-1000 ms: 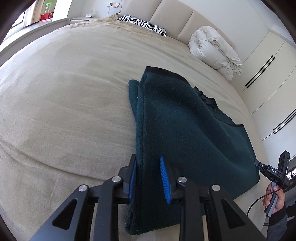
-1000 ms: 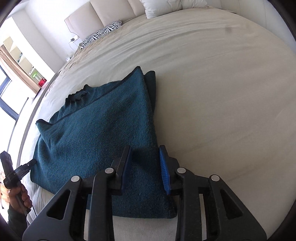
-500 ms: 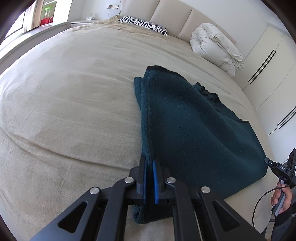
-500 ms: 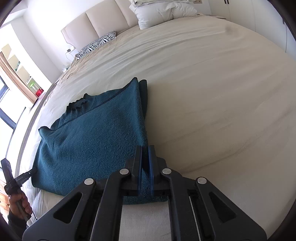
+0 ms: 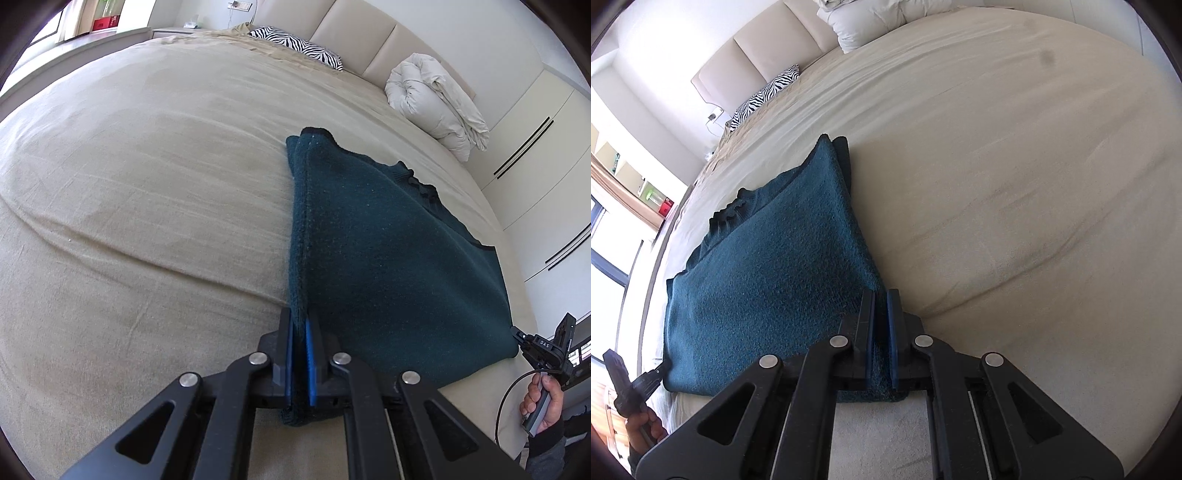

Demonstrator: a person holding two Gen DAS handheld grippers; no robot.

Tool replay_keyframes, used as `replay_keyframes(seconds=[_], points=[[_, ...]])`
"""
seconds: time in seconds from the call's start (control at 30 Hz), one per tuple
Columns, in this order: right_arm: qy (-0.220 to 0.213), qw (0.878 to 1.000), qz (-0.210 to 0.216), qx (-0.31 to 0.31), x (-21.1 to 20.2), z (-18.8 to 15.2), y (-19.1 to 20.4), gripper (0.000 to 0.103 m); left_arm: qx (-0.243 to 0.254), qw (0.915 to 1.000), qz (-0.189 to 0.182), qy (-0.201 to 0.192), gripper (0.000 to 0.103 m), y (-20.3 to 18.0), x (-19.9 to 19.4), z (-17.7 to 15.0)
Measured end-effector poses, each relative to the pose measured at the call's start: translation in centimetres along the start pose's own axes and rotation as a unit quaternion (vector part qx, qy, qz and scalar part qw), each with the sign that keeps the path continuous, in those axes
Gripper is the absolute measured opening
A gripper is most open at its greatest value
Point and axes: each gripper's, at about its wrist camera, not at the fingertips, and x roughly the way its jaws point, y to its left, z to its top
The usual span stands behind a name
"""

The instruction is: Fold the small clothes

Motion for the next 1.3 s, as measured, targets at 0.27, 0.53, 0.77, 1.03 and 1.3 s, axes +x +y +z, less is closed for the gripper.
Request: replay_keyframes(seconds=[0.27,0.53,0.77,1.03,1.3], points=[[0.004,1.0,-0.009,0.007,0.6,-0.9,-0.8,0.005,0.001,1.0,0.001,-0.001,0.008,0.5,-0.1,-0.6],[0.004,0.999,-0.036,-0.023,0.2,-1.5,0.5,0.005,-0.016,0.9998,-0.01,-0.001,0.013,1.1,0.1,-0.5],[-0.003,1.0,-0.027,-0.002,0.0,-2.0,-0.2,0.005,-0.008,1.0,-0.003,0.0,0.012,0.8,0.2,-0.4],[0.001,1.0,-0.003,0.022,-1.0,-1.7,-0.5,0.014,-0.022,0.9997,-0.007,-0.007,0.028,0.6,-0.5,0.0],[-0.078,0.996,0.037,0.002,-5.7,1.5,3.6,0.055,0.024,0.9976,0.008,-0.065,0.043,-3.7,-2.3,3.4]])
